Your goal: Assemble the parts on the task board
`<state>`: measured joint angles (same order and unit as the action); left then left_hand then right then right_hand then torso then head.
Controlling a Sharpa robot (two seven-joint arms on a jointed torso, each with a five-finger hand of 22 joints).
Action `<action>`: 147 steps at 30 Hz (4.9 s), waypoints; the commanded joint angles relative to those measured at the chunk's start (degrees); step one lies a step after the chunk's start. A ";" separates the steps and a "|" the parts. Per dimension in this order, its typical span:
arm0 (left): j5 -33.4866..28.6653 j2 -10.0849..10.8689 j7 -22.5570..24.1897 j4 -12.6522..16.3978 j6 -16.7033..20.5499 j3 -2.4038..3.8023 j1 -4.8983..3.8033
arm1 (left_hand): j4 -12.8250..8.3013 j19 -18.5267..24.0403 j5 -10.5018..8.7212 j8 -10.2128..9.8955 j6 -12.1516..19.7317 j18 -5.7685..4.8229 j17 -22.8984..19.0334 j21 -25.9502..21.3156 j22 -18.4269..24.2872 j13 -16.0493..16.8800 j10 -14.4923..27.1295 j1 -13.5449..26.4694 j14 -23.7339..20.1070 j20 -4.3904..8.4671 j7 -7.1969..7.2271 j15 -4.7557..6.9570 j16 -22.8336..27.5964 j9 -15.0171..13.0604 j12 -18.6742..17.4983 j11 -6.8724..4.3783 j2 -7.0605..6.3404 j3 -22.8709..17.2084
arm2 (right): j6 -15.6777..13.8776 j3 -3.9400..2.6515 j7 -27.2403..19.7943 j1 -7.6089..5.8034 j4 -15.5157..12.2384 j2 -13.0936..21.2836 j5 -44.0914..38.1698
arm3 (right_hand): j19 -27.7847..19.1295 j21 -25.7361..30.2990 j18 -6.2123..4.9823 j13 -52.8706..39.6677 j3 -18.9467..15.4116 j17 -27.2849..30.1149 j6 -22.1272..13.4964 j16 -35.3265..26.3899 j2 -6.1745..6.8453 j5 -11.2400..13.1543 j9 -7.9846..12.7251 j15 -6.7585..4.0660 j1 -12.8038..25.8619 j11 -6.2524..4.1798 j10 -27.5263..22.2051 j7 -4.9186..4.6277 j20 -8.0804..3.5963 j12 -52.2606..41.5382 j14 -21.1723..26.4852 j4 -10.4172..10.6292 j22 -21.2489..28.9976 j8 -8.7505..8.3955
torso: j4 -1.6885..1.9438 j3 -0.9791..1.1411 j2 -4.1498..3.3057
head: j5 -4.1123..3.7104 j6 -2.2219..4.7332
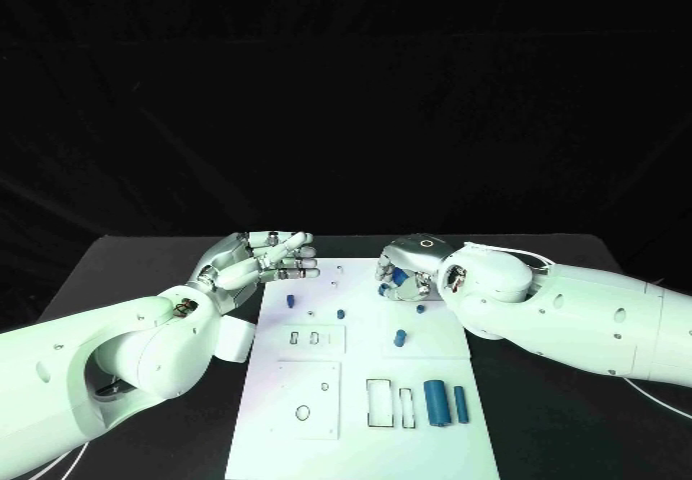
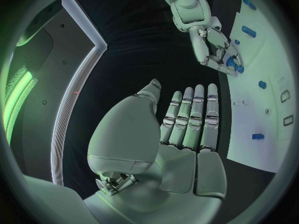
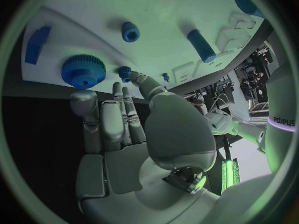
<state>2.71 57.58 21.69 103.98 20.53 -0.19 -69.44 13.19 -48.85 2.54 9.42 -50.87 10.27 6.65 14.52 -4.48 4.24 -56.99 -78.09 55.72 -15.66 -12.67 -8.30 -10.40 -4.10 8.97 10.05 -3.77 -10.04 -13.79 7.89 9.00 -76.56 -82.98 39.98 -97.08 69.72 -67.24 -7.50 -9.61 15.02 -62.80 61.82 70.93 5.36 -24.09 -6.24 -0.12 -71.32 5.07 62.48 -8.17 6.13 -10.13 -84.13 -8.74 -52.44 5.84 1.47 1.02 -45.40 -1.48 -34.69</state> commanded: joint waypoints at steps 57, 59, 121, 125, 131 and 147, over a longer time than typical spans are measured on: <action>-0.20 0.17 0.04 -1.20 -1.94 0.05 -0.27 | 0.23 -0.34 0.26 -0.53 -0.03 0.29 -0.08 -0.47 0.23 -0.14 0.07 -0.42 -0.07 -0.19 -0.72 -0.31 0.72 0.17 -0.74 0.51 -0.10 0.78 | -14.85 -0.22 3.28 0.04 2.52 -5.36 0.18 | 4.70 -7.17 2.06 -0.73 4.73 -4.29 4.06 4.72 -1.39 2.18 -2.06 -1.14 -2.13 -1.98 3.72 1.51 -1.05 -4.43 -2.15 2.00 -10.83 1.80 | 0.25 -0.15 -1.22 | 0.13 0.87; -0.20 0.15 0.03 -1.22 -1.95 0.05 -0.27 | 0.23 -0.34 0.26 -0.53 -0.03 0.29 -0.08 -0.47 0.23 -0.14 0.07 -0.42 -0.07 -0.19 -0.72 -0.31 0.72 0.17 -0.74 0.51 -0.10 0.78 | -14.93 -0.23 3.19 0.02 3.61 -6.49 0.46 | 4.71 -7.21 2.07 -0.72 4.81 -4.36 3.99 4.78 -1.35 2.25 -2.09 -1.14 -2.13 -1.96 3.71 1.48 -1.07 -4.43 -2.15 2.04 -10.88 1.76 | 0.28 -0.15 -1.23 | 0.13 0.90; -0.20 -0.20 -0.18 -1.66 -2.05 0.06 -0.96 | 0.24 -0.32 0.26 -0.68 -0.01 0.29 -0.08 -0.59 0.31 -0.16 0.09 -0.58 -0.09 -0.24 -0.77 -0.36 0.93 0.19 -0.94 0.56 0.00 0.91 | -8.20 -0.08 3.53 0.60 13.22 -15.22 2.45 | 2.64 -5.93 1.66 -0.06 6.31 -3.48 -3.44 4.94 1.76 6.83 -1.77 0.28 -0.65 -0.37 -0.52 -0.28 -0.03 -3.61 -1.58 4.51 -9.56 -2.38 | 0.37 -0.20 -1.64 | 0.90 0.30; -0.20 -0.20 -0.19 -1.71 -2.06 0.06 -0.97 | 0.24 -0.32 0.26 -0.68 -0.01 0.29 -0.08 -0.59 0.31 -0.16 0.09 -0.58 -0.09 -0.24 -0.77 -0.36 0.93 0.19 -0.94 0.56 0.00 0.91 | -9.15 -0.07 4.00 0.60 12.51 -14.65 2.40 | 2.12 -5.43 1.50 0.17 6.01 -3.05 -5.73 4.77 2.47 7.70 -1.32 0.41 -0.47 -0.13 -1.57 -0.40 0.22 -3.42 -1.41 4.95 -9.01 -2.41 | 0.33 -0.20 -1.64 | 0.90 0.32; -0.20 -0.10 -0.18 -1.87 -2.07 0.06 -0.97 | 0.24 -0.32 0.26 -0.68 -0.01 0.29 -0.08 -0.59 0.31 -0.16 0.09 -0.58 -0.09 -0.24 -0.77 -0.36 0.93 0.19 -0.94 0.56 0.00 0.91 | -10.30 -0.12 4.85 0.52 8.66 -11.51 2.29 | 2.38 -5.65 1.57 0.10 5.96 -3.22 -5.15 4.95 2.55 7.52 -1.48 0.46 -0.59 -0.08 -1.14 -0.47 0.31 -3.86 -1.46 5.19 -9.48 -2.01 | 0.20 -0.20 -1.54 | 0.93 0.26; -0.29 0.13 -0.24 -2.69 -2.22 0.04 -0.97 | 0.23 -0.33 0.26 -0.72 -0.03 0.30 -0.07 -0.62 0.33 -0.16 0.06 -0.65 -0.07 -0.25 -0.76 -0.36 0.98 0.19 -0.99 0.56 0.06 0.94 | -4.48 -1.45 7.11 -2.34 -8.96 8.68 13.55 | 4.76 -7.38 2.21 -8.42 1.09 -6.49 -2.37 7.37 5.71 5.49 -2.77 -1.67 0.30 -2.84 11.07 0.91 -1.44 -17.75 -2.31 8.53 -13.11 -0.47 | -0.77 -0.08 -0.89 | -0.12 0.97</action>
<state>2.60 57.84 21.18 101.23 19.42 -0.19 -70.33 13.50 -48.85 2.53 8.96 -50.86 10.26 6.62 14.10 -4.20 4.16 -56.78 -78.09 55.72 -15.66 -12.67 -8.30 -9.80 -3.98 8.18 10.26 -3.77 -9.41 -21.92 6.43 14.96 -78.88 -91.47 48.58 -87.17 74.22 -74.47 -6.15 -17.65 16.35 -69.06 59.73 78.14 10.73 -18.42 -8.96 -1.25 -71.04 2.22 73.33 -7.15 4.70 -27.36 -84.03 -0.32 -65.50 5.30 1.01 0.91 -46.46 -1.49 -33.75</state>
